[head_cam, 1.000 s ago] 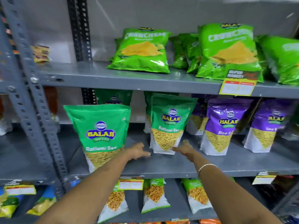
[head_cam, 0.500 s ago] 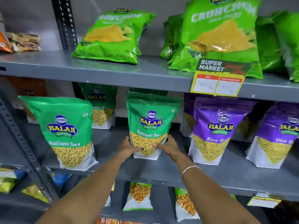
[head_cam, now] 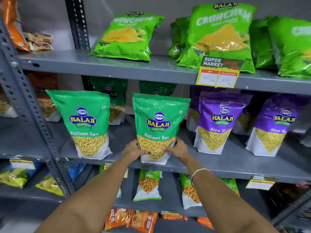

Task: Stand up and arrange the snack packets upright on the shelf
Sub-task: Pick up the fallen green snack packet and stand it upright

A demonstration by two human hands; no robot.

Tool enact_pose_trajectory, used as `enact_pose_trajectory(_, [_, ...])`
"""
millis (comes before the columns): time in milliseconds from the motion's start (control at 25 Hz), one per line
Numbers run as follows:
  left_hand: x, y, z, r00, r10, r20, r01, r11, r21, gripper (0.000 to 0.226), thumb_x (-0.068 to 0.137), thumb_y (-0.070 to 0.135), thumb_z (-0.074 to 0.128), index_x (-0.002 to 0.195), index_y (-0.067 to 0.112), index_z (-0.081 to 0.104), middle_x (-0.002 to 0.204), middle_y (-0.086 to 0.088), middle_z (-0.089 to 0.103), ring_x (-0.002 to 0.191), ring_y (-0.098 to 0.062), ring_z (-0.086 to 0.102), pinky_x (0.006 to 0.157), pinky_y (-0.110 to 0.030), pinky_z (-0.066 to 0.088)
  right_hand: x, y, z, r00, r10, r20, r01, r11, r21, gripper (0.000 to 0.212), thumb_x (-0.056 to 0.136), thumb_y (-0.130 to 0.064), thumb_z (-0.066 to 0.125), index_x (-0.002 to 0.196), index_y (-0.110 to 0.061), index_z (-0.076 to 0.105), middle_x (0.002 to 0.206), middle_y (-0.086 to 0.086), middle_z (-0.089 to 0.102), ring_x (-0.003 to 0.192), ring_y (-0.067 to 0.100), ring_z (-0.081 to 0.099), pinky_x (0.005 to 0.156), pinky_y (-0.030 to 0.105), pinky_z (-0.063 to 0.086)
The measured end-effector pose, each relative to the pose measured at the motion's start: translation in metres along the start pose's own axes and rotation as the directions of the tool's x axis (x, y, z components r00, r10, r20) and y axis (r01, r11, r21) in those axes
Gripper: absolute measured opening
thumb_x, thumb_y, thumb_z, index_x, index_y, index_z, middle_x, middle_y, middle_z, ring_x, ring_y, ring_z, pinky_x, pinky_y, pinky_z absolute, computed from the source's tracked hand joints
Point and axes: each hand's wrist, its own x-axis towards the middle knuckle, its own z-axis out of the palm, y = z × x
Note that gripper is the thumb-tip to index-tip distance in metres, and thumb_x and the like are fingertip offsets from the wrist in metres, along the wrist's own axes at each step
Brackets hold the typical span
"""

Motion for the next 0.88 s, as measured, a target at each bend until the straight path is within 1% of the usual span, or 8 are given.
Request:
enact_pose_trajectory(200, [-0.007, 0.003, -0.002, 1.0, -0.009, 0.0, 0.009, 1.0, 0.028, 0.052, 0.068, 0.026, 0.079, 0.113, 0.008, 0.059, 0.123, -0.013, 0.066, 0.115, -0.03, 0.059, 0.095, -0.04, 0.049, -0.003, 0.0, 0.002, 1.0, -0.006, -0.002, 0.006, 1.0, 0.001, 0.063, 0.069, -0.012, 0.079, 0.125, -0.002, 0.053, 0.128, 0.015, 0.061, 0.122, 0.028, 0.055, 0.094, 0.025, 0.042])
enact_pose_trajectory(360, [-0.012, 0.01, -0.006, 0.999, -0.016, 0.042, 0.015, 0.999, 0.034, 0.063, 0.068, 0.024, 0.079, 0.122, 0.007, 0.053, 0.131, -0.013, 0.059, 0.122, -0.03, 0.054, 0.097, -0.037, 0.045, -0.006, -0.003, 0.001, 1.0, 0.002, 0.031, -0.002, 1.0, -0.002, 0.061, 0.072, -0.01, 0.077, 0.127, -0.002, 0.05, 0.13, 0.017, 0.058, 0.118, 0.027, 0.054, 0.074, 0.02, 0.046])
enact_pose_trajectory(440, [-0.014, 0.013, -0.011, 0.975, -0.109, 0.193, 0.07, 0.978, 0.198, 0.07, 0.067, 0.031, 0.08, 0.124, 0.008, 0.046, 0.123, -0.012, 0.057, 0.111, -0.027, 0.057, 0.085, -0.036, 0.048, -0.007, -0.005, -0.004, 0.999, 0.043, 0.024, -0.042, 0.999, -0.018, 0.071, 0.074, -0.014, 0.076, 0.134, 0.001, 0.04, 0.136, 0.017, 0.051, 0.126, 0.029, 0.048, 0.088, 0.029, 0.047])
enact_pose_trajectory(560, [-0.022, 0.027, -0.013, 0.78, -0.427, 0.457, 0.088, 0.799, 0.595, 0.036, 0.081, 0.04, 0.064, 0.094, 0.009, 0.052, 0.085, -0.003, 0.059, 0.066, -0.012, 0.056, 0.057, -0.025, 0.042, 0.0, 0.006, -0.034, 0.987, 0.154, -0.053, -0.162, 0.962, -0.221, 0.067, 0.073, -0.026, 0.076, 0.126, 0.002, 0.047, 0.128, 0.019, 0.052, 0.113, 0.026, 0.052, 0.09, 0.034, 0.043])
enact_pose_trajectory(640, [-0.024, 0.05, 0.004, 0.668, -0.51, 0.542, 0.028, 0.745, 0.666, 0.028, 0.09, 0.038, 0.051, 0.079, 0.013, 0.05, 0.076, 0.003, 0.057, 0.063, -0.008, 0.055, 0.06, -0.022, 0.042, 0.003, 0.019, -0.07, 0.968, 0.216, -0.129, -0.247, 0.909, -0.336, 0.031, 0.074, -0.031, 0.075, 0.077, -0.007, 0.057, 0.095, 0.018, 0.058, 0.083, 0.021, 0.053, 0.073, 0.03, 0.038])
enact_pose_trajectory(720, [-0.021, 0.076, 0.031, 0.612, -0.459, 0.644, -0.036, 0.797, 0.603, 0.023, 0.094, 0.033, 0.044, 0.078, 0.017, 0.049, 0.079, 0.004, 0.058, 0.066, -0.007, 0.057, 0.063, -0.022, 0.045, 0.003, 0.029, -0.108, 0.934, 0.303, -0.189, -0.352, 0.869, -0.349, 0.038, 0.073, -0.033, 0.074, 0.062, -0.011, 0.046, 0.072, 0.011, 0.054, 0.063, 0.025, 0.054, 0.068, 0.029, 0.038])
enact_pose_trajectory(840, [-0.01, 0.117, 0.091, 0.739, -0.144, 0.658, -0.065, 0.957, 0.283, 0.02, 0.088, 0.032, 0.057, 0.099, 0.015, 0.054, 0.096, -0.006, 0.06, 0.084, -0.015, 0.061, 0.058, -0.023, 0.049, 0.018, 0.052, -0.167, 0.926, 0.284, -0.249, -0.354, 0.883, -0.309, 0.059, 0.071, -0.032, 0.076, 0.115, -0.001, 0.053, 0.113, 0.015, 0.061, 0.111, 0.032, 0.058, 0.09, 0.033, 0.046])
enact_pose_trajectory(880, [-0.004, 0.127, 0.112, 0.814, -0.055, 0.578, -0.046, 0.986, 0.159, 0.042, 0.082, 0.032, 0.065, 0.116, 0.013, 0.05, 0.111, -0.013, 0.059, 0.101, -0.021, 0.06, 0.064, -0.026, 0.05, 0.025, 0.059, -0.183, 0.929, 0.262, -0.261, -0.327, 0.912, -0.249, 0.074, 0.069, -0.03, 0.078, 0.127, -0.002, 0.044, 0.13, 0.017, 0.053, 0.125, 0.033, 0.049, 0.1, 0.037, 0.043])
